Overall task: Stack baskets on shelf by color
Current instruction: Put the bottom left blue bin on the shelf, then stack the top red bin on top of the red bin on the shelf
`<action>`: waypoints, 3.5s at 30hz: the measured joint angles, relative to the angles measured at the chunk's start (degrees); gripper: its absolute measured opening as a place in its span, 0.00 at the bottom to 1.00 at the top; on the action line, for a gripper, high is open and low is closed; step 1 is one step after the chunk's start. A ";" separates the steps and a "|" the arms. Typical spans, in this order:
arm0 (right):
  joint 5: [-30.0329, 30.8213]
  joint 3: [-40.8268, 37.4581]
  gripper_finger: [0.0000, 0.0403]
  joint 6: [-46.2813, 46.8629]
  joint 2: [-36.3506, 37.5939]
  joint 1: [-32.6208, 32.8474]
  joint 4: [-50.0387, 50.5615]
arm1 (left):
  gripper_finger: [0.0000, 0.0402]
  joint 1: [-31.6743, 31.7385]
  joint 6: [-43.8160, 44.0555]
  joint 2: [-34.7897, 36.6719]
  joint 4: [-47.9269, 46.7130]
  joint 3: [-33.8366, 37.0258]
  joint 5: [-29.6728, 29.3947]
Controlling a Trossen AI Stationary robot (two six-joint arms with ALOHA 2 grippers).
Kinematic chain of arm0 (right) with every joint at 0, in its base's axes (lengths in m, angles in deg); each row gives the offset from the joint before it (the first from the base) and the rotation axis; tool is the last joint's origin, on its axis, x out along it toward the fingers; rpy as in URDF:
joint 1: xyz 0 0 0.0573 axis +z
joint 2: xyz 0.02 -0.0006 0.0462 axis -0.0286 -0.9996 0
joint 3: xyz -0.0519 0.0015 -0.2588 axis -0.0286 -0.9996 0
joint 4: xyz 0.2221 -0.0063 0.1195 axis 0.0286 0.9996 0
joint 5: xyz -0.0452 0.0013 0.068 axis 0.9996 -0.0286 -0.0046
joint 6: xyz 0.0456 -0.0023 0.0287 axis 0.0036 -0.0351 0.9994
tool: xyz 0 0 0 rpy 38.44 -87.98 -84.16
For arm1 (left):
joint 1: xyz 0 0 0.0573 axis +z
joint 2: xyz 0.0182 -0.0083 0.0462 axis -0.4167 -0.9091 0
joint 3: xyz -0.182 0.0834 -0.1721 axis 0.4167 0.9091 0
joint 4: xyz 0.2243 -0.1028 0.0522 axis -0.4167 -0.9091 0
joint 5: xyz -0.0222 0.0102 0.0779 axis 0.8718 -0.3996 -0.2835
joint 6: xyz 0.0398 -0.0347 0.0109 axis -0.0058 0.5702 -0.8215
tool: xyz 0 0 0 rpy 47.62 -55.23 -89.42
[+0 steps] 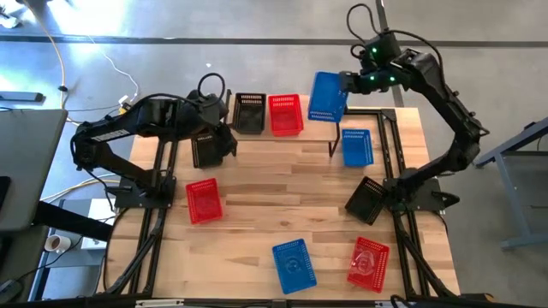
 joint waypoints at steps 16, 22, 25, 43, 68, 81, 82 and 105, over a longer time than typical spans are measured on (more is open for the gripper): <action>-7.64 -0.04 0.00 -6.21 -9.91 -2.36 2.99 | 0.43 2.29 0.26 0.00 0.01 0.00 0.64; -7.79 -0.04 0.00 -7.03 -9.06 -2.47 3.04 | 0.43 2.29 0.25 0.00 0.01 0.00 0.66; -7.34 0.00 0.00 -6.17 -8.54 -3.08 3.05 | 0.43 2.29 0.23 0.00 0.01 0.00 0.65; -12.01 0.00 0.00 -4.22 -11.71 -5.85 7.03 | 0.43 2.29 0.07 -0.04 0.02 0.00 0.64; -9.82 0.02 0.00 -5.78 -19.10 -3.58 8.01 | 0.43 2.27 0.07 -0.04 0.01 0.00 0.64; -5.68 0.02 0.00 -4.24 -19.20 -3.79 2.89 | 0.43 2.27 0.06 -0.04 0.01 -0.03 0.64; -5.42 0.02 0.00 -4.24 -19.20 -3.79 2.84 | 0.43 2.27 0.07 -0.04 0.01 -0.03 0.64; -1.64 0.02 0.27 -4.80 -18.15 -3.78 3.78 | 0.43 2.27 0.07 -0.04 0.01 -0.03 0.64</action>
